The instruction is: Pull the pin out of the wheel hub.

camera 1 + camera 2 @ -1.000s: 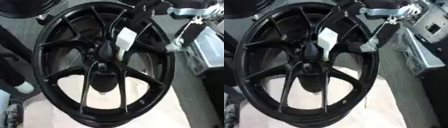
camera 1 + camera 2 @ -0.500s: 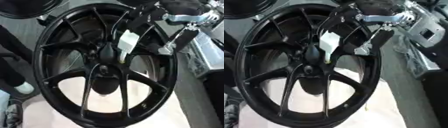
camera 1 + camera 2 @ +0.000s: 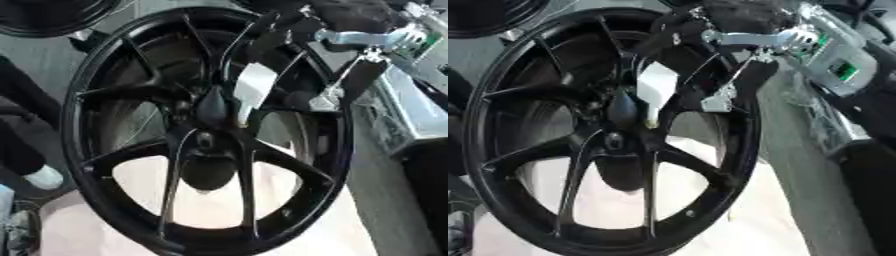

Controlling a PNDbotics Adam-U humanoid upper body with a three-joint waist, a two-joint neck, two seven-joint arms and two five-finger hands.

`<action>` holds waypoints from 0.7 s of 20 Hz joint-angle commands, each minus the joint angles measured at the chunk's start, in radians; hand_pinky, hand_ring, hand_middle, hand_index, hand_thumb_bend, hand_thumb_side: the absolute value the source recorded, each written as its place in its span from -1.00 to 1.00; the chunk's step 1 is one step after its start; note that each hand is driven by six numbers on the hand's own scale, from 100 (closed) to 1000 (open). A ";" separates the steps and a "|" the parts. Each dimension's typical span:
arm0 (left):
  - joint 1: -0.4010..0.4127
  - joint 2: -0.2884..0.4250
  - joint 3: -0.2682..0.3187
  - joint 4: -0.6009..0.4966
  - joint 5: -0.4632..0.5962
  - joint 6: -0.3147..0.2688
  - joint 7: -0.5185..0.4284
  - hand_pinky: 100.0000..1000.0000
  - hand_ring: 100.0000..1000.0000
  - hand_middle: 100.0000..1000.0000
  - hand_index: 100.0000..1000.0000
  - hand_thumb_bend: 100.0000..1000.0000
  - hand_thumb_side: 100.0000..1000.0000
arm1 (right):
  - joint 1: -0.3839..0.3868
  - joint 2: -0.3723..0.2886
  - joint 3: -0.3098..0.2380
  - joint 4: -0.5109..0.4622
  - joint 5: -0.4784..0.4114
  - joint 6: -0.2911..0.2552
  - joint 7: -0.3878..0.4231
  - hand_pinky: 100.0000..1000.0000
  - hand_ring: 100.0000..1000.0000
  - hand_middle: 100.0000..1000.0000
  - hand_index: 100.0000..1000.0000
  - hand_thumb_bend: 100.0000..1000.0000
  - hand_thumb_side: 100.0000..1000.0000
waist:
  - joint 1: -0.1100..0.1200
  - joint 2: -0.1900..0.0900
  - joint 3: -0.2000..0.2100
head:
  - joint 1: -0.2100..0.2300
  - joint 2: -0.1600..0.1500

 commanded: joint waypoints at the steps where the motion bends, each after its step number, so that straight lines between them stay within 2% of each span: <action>1: -0.005 0.009 0.000 -0.007 0.002 0.003 0.000 0.28 0.36 0.27 0.56 -0.32 1.00 | -0.007 -0.018 -0.011 -0.011 -0.005 0.007 -0.003 0.80 0.29 0.42 0.84 -0.87 -0.11 | 0.000 -0.012 0.000 | -0.007 -0.015; 4: -0.003 0.008 0.000 -0.006 0.001 0.003 0.000 0.28 0.36 0.26 0.56 -0.36 1.00 | -0.007 -0.014 -0.012 -0.011 -0.008 0.009 -0.006 0.80 0.29 0.42 0.84 -0.89 -0.14 | -0.002 -0.010 0.001 | -0.010 -0.014; 14: -0.008 0.004 -0.005 -0.004 0.002 0.007 -0.002 0.28 0.36 0.26 0.55 -0.32 1.00 | -0.010 -0.006 -0.005 -0.011 -0.010 0.008 0.006 0.80 0.33 0.43 0.84 -0.92 -0.16 | -0.004 0.003 0.007 | -0.020 -0.024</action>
